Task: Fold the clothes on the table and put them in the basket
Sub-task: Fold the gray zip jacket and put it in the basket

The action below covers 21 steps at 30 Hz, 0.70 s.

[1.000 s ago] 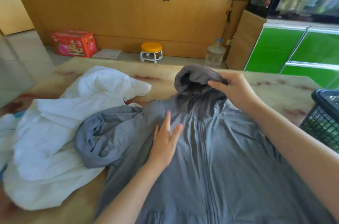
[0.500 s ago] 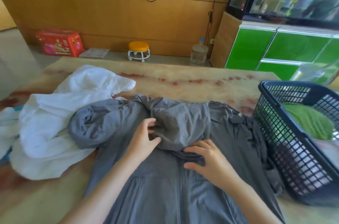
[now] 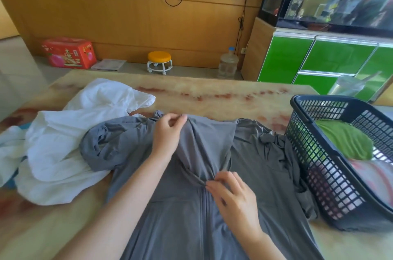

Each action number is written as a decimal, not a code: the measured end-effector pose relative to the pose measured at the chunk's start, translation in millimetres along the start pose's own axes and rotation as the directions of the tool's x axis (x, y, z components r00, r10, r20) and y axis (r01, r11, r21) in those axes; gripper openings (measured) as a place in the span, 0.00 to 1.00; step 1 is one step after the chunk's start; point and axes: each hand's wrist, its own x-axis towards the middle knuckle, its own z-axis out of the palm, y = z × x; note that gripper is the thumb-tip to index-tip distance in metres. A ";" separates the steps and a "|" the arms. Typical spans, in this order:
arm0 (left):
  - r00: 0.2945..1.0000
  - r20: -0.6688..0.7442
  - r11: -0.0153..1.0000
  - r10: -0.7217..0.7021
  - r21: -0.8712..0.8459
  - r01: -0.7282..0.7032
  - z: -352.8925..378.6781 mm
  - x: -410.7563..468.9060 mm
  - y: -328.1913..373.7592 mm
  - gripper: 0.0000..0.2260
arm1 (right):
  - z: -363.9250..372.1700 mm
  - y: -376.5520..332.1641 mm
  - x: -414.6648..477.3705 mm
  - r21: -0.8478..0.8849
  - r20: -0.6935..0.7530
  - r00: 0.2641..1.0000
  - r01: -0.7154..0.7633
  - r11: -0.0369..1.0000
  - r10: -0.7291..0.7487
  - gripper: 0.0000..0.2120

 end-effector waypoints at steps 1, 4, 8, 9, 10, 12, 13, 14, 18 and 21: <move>1.000 -0.002 0.998 -0.007 -0.063 0.007 1.4 2.3 15.2 0.07 | -1.1 -2.8 -6.4 -0.003 0.014 1.000 0.018 1.000 -0.018 0.06; 0.996 0.085 0.992 0.040 -0.123 -0.029 6.7 -7.5 46.6 0.05 | -2.7 -5.4 -19.6 0.015 0.064 0.997 -0.040 0.999 0.039 0.08; 0.984 0.169 0.996 0.063 -0.076 -0.050 5.2 -48.1 40.0 0.04 | -15.2 -11.4 -21.5 0.282 0.176 0.897 -0.441 0.852 0.406 0.10; 0.985 0.165 0.997 0.045 -0.067 -0.034 3.3 -56.9 34.5 0.04 | -18.5 -13.4 -23.3 0.340 0.271 0.833 -0.552 0.761 0.482 0.13; 0.985 0.171 0.995 0.002 -0.100 0.015 1.2 -64.1 28.9 0.04 | -22.0 -14.9 -27.1 0.375 0.372 0.761 -0.647 0.663 0.532 0.17; 0.964 0.223 0.942 -0.145 -0.267 0.203 -2.1 -72.7 26.4 0.05 | -32.1 -18.4 -29.7 0.379 0.426 0.723 -0.688 0.619 0.544 0.21; 0.946 0.252 0.898 -0.203 -0.337 0.282 -2.3 -73.5 29.0 0.06 | -36.8 -19.6 -28.2 0.382 0.369 0.761 -0.647 0.660 0.533 0.17; 0.934 0.271 0.870 -0.231 -0.372 0.323 -2.0 -73.0 33.0 0.06 | -42.4 -22.0 -23.8 0.395 0.312 0.798 -0.603 0.693 0.516 0.11; 0.914 0.359 0.861 -0.189 -0.388 0.331 0.7 -75.5 46.5 0.08 | -56.6 -35.7 4.2 0.530 0.290 0.727 -0.663 0.528 0.623 0.14; 0.882 0.448 0.896 -0.147 -0.319 0.310 -1.5 -87.0 42.3 0.08 | -68.8 -35.0 34.7 0.576 0.467 0.571 -0.776 0.257 0.676 0.19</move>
